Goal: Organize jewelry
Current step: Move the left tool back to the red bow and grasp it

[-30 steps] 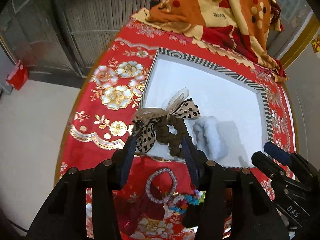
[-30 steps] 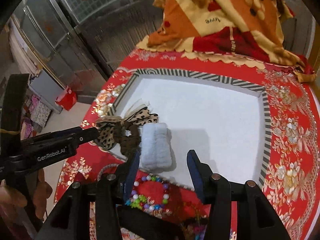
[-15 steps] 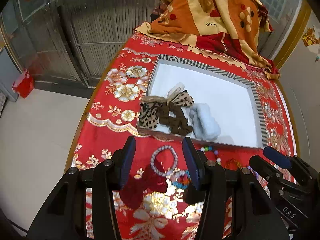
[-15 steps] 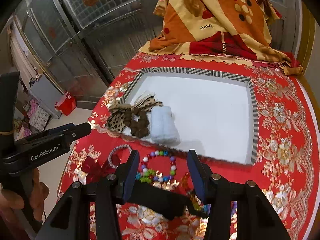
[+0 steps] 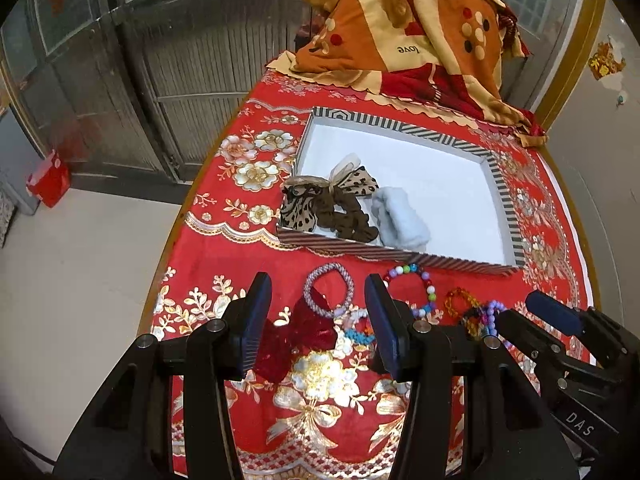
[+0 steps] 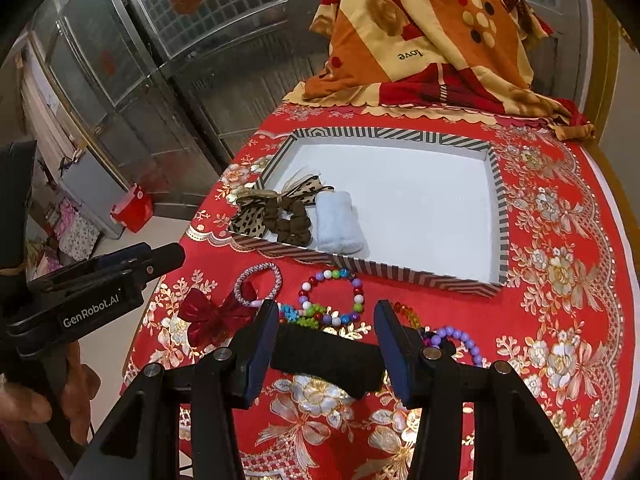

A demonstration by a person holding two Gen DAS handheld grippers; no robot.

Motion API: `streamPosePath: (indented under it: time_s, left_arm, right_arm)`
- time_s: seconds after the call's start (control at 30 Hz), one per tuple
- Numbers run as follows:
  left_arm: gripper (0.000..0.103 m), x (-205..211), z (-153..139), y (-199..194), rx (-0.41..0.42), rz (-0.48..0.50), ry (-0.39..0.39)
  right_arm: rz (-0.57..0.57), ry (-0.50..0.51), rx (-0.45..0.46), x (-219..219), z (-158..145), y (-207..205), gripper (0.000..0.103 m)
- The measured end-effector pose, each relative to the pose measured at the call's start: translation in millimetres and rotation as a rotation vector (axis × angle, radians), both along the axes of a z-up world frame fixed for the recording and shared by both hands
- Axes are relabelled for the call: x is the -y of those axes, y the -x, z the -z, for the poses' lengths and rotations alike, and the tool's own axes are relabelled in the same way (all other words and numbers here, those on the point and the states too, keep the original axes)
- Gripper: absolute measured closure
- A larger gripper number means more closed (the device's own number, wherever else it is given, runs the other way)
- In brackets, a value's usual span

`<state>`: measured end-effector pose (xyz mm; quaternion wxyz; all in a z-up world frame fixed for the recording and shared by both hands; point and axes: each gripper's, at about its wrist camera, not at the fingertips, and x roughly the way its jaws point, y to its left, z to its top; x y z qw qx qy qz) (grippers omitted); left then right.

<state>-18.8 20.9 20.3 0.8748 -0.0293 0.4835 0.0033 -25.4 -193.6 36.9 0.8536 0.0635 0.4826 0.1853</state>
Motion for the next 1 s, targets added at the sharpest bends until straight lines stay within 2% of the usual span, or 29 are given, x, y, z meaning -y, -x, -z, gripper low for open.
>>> streamPosePath:
  time_s: [0.83,1.0]
  left_arm:
    - [0.055,7.1,0.4,17.4,-0.011,0.008,-0.006]
    - [0.055,0.0,3.1,15.3,-0.04,0.009,0.033]
  right_arm:
    - [0.006,0.004,-0.046,4.7,2.1,20.8,0.056]
    - [0.012,0.009,-0.053,7.6,4.8,21.0,0.056]
